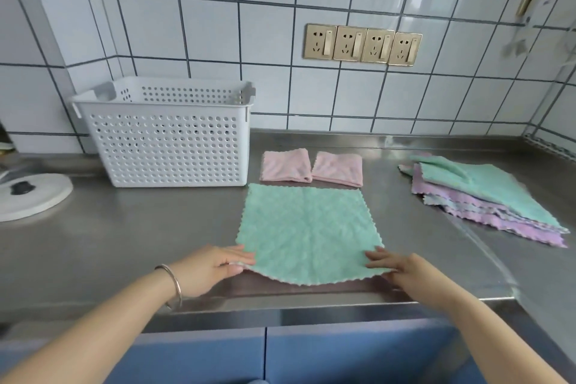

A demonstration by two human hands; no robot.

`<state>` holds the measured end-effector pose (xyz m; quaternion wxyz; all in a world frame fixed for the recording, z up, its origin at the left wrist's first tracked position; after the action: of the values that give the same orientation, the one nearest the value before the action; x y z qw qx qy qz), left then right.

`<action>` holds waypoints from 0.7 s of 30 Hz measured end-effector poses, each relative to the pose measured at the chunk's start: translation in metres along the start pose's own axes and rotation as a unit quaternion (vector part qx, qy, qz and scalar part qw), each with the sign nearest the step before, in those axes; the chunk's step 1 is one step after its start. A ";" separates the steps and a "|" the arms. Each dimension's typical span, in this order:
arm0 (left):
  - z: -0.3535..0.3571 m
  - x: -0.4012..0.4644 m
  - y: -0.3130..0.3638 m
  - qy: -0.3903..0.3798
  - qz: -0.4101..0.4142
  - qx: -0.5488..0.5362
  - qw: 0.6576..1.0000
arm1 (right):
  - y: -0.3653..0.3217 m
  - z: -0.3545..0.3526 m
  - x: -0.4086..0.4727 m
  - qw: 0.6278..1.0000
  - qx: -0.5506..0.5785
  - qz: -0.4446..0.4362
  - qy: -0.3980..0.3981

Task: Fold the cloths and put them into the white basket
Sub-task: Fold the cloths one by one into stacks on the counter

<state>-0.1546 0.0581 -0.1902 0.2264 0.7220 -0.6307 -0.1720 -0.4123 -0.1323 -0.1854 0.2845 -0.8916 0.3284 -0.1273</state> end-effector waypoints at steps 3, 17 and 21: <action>-0.010 -0.009 0.000 -0.012 -0.059 0.021 0.998 | -0.004 -0.009 -0.009 0.999 -0.004 0.049 -0.020; -0.028 0.018 -0.019 -0.017 -0.233 -0.247 0.941 | -0.007 -0.040 0.025 0.979 0.079 0.175 0.064; -0.044 0.058 -0.033 0.124 -0.250 -0.106 0.954 | 0.003 -0.039 0.064 0.961 0.098 0.192 0.173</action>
<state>-0.0950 0.0088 -0.1690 0.3279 0.8444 -0.3747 -0.1979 -0.3820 -0.1935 -0.1531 0.3286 -0.7434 0.5240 -0.2545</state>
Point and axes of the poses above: each hand's wrist, its own x-axis towards the middle knuckle, its own z-axis out of the palm, y = z × x, the point moved 7 cm from there along x, towards the middle knuckle, and after that the axes turned 10 degrees about y, right-handed, at the moved point
